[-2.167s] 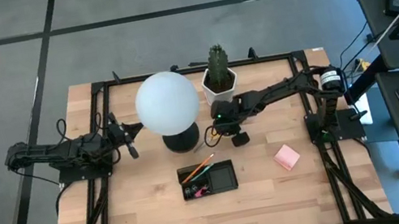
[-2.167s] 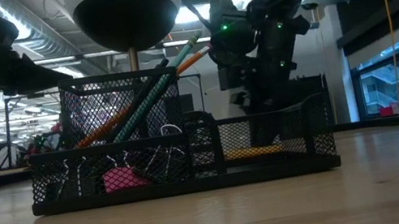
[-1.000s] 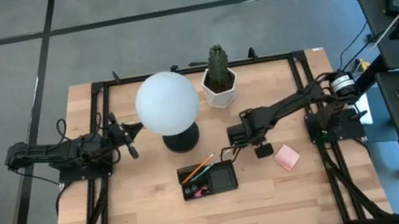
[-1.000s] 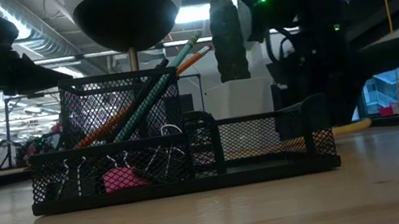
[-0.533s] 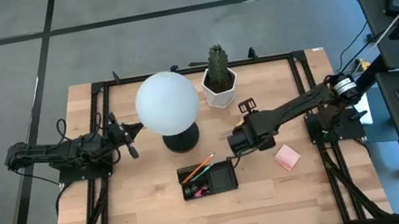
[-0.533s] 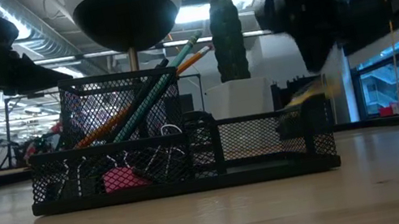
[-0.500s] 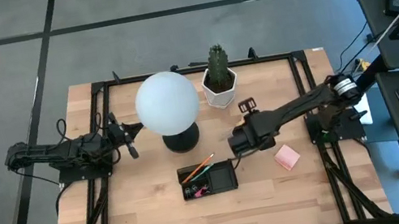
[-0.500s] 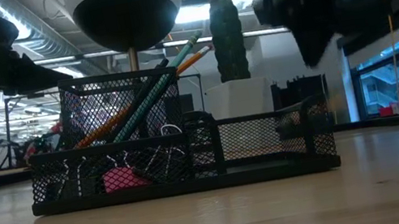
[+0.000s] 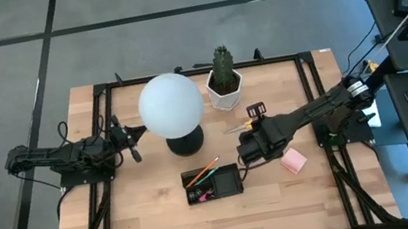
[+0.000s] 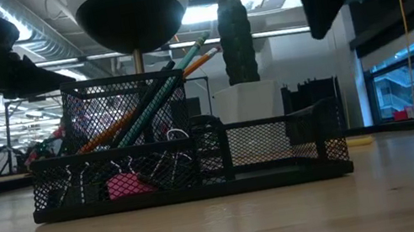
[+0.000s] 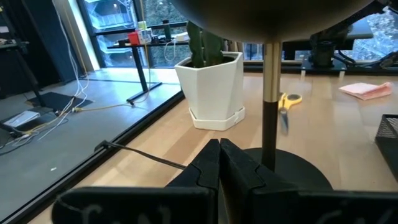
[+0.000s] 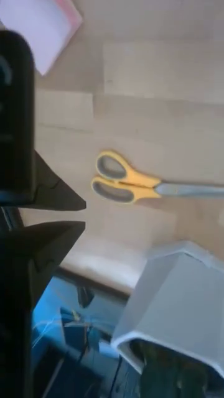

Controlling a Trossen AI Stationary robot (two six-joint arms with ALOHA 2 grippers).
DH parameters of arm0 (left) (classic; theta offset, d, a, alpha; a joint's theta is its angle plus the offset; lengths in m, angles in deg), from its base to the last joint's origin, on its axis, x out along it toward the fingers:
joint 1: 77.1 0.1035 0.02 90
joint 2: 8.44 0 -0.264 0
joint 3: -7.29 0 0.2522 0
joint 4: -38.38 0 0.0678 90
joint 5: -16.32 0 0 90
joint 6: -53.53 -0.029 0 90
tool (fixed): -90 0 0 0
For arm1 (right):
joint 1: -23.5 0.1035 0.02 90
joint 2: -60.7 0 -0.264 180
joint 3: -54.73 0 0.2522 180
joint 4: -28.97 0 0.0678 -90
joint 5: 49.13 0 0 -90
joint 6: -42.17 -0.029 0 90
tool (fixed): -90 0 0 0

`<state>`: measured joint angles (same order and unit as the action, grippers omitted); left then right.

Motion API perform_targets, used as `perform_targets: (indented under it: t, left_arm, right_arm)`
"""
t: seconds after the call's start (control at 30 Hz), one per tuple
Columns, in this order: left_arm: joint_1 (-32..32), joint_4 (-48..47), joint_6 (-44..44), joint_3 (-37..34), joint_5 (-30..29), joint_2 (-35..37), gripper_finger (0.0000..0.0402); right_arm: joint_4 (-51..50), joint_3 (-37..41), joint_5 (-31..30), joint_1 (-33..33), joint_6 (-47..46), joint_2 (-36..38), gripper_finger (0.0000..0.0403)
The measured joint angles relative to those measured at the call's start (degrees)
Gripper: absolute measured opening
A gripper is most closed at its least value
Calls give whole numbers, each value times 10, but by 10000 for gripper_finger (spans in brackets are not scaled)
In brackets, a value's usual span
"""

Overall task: Pick and place office supplies into organizer
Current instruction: Put the yellow scissors into the desk organizer

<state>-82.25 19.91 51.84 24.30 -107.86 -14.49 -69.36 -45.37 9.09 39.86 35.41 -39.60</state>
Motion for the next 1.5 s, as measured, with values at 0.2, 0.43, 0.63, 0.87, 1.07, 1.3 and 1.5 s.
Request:
perform_targets:
  t: [0.2, 0.43, 0.63, 0.87, 1.07, 1.3, 1.5]
  left_arm:
    - [0, 0, 0, 0, 10, 0, 4]
    - [0, 0, 5, 0, 13, 0, 4]
    - [0, 0, 5, 0, 13, 0, 4]
    - [0, 0, 5, 0, 13, 0, 4]
    - [0, 0, 5, 0, 12, 0, 4]
    - [0, 0, 5, 0, 11, 0, 4]
    - [0, 0, 4, 0, 10, 0, 4]
  right_arm:
    - [43, 50, 23, -22, -18, 75, 44]
    - [208, 187, 34, -65, 12, 221, 45]
    - [315, 281, 37, -80, 30, 279, 46]
    - [325, 324, 25, -119, -33, 278, 70]
    - [336, 332, 16, -139, -34, 278, 79]
    - [353, 332, 15, -156, -16, 278, 138]
    - [357, 332, 18, -163, 35, 278, 230]
